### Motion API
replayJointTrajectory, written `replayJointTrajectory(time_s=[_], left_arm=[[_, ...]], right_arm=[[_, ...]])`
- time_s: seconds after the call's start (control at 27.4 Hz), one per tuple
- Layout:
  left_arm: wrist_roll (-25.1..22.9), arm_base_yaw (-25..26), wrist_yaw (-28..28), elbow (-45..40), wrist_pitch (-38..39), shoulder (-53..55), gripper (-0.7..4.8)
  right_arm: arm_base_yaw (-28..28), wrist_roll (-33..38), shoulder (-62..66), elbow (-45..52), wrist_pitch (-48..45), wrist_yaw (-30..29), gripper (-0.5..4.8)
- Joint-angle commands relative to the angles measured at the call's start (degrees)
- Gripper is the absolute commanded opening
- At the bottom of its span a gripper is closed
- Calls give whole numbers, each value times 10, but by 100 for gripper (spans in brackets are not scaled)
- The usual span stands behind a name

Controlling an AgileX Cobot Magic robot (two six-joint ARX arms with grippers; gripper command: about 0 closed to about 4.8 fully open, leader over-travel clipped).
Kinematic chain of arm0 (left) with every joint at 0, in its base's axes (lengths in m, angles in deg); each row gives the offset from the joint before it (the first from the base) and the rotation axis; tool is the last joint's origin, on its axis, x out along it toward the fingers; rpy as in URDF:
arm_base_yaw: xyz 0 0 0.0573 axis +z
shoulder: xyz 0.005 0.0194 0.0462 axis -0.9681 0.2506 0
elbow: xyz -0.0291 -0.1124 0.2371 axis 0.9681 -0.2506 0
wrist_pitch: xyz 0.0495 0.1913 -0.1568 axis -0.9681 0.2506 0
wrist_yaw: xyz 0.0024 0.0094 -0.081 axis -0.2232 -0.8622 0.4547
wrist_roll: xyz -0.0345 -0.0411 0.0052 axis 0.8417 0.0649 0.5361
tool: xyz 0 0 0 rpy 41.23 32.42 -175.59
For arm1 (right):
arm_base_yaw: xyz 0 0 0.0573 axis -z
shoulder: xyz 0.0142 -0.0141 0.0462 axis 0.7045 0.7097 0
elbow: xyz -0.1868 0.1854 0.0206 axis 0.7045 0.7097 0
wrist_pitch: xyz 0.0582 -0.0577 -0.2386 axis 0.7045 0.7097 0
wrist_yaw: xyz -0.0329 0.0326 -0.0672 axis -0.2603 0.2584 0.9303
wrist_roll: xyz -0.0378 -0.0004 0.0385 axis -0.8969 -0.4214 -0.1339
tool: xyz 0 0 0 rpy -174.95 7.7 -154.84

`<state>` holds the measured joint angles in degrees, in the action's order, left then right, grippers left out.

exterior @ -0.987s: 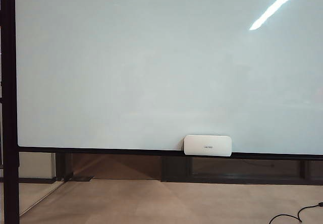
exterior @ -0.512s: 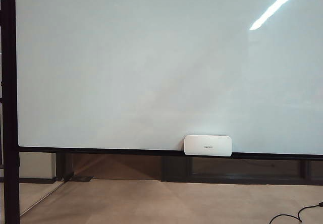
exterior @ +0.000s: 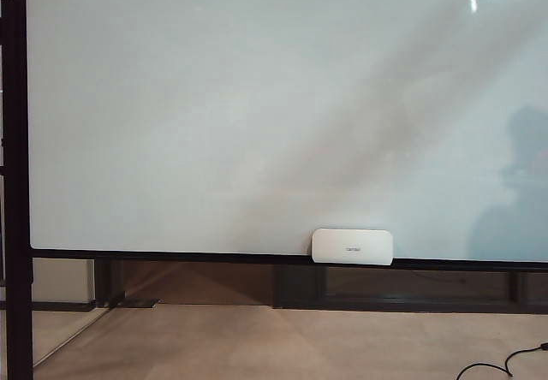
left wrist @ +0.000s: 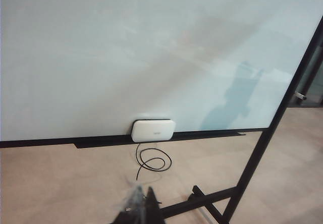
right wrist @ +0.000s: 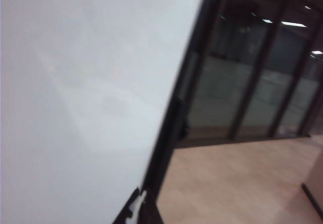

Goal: Reach to the right to find the marker pen, pick it up, and write the number 20 on the whiteboard.

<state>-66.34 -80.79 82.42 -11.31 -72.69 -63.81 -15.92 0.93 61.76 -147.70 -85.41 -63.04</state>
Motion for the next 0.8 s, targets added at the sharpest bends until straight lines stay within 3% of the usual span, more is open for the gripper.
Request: replayJointTrajectory(time_s=[0.04, 0.22, 0.29, 0.33, 0.4, 0.55, 0.8], left_arm=[[-2, -1, -10, 1, 3, 0, -4], [-14, 0, -18, 1, 11, 0, -4], [-23, -1, -18, 1, 28, 0, -4], [-29, -1, -16, 1, 39, 0, -4], [-42, -1, -16, 1, 59, 0, -4], [-48, -1, -32, 1, 95, 0, -4], [-56, -1, -78, 1, 111, 0, -4]], right_arm=[[66, 8, 87, -28, -49, -21, -1], [127, 2, 235, -60, -76, -182, -1], [148, 8, 282, -60, -112, -284, -1], [161, 26, 321, -60, -164, -372, -1], [173, 50, 360, -65, -208, -454, -1], [176, 98, 416, -75, -248, -481, -1], [208, 108, 482, -77, -245, -598, -1]])
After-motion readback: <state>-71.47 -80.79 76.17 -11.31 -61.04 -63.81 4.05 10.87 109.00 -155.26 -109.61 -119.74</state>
